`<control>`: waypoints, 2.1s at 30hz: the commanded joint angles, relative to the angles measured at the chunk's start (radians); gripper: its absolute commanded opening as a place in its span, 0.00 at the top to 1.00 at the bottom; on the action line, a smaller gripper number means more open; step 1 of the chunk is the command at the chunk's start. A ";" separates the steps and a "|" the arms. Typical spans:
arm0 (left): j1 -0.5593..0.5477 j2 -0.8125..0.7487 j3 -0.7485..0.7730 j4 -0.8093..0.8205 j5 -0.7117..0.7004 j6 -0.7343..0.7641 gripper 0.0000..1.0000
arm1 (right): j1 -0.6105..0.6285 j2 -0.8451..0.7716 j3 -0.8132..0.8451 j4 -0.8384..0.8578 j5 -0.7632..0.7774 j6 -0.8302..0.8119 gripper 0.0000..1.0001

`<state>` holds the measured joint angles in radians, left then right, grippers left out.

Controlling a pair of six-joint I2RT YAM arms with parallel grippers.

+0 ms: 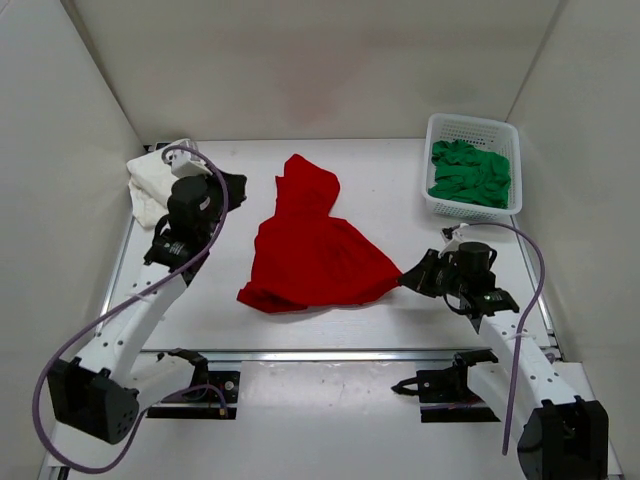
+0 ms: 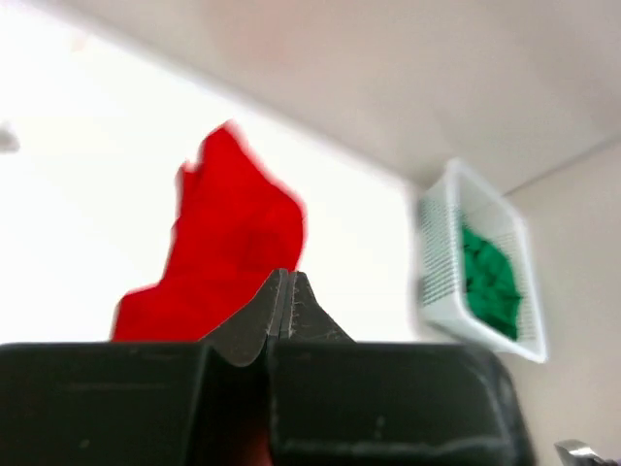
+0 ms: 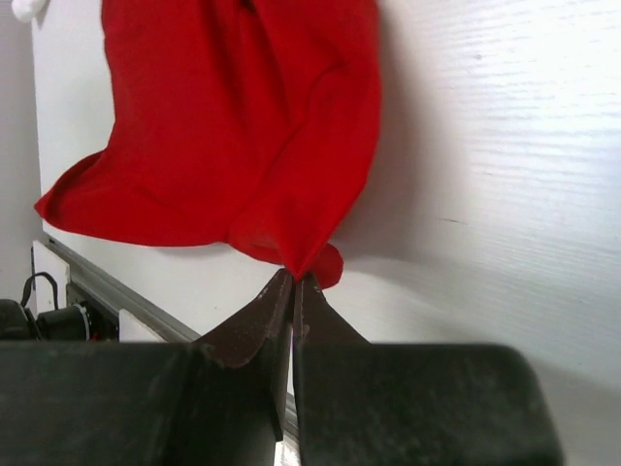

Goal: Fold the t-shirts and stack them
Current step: Flatten out the tshirt

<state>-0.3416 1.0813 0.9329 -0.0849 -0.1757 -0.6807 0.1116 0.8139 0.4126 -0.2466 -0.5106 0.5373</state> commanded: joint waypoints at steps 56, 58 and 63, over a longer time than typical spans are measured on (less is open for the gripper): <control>0.256 -0.337 -0.337 -0.197 -0.147 -0.095 0.11 | 0.356 -0.285 -0.092 -0.056 0.158 0.139 1.00; 0.263 -0.337 -0.403 -0.199 -0.137 -0.141 0.08 | 0.379 -0.279 -0.103 -0.068 0.178 0.141 1.00; 0.265 -0.327 -0.459 -0.230 -0.133 -0.168 0.40 | 0.288 -0.294 -0.107 -0.086 0.121 0.083 1.00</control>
<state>-0.0795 0.7803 0.4660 -0.3088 -0.2890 -0.8219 0.4480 0.5480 0.2852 -0.3721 -0.3824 0.6361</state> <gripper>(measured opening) 0.634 0.009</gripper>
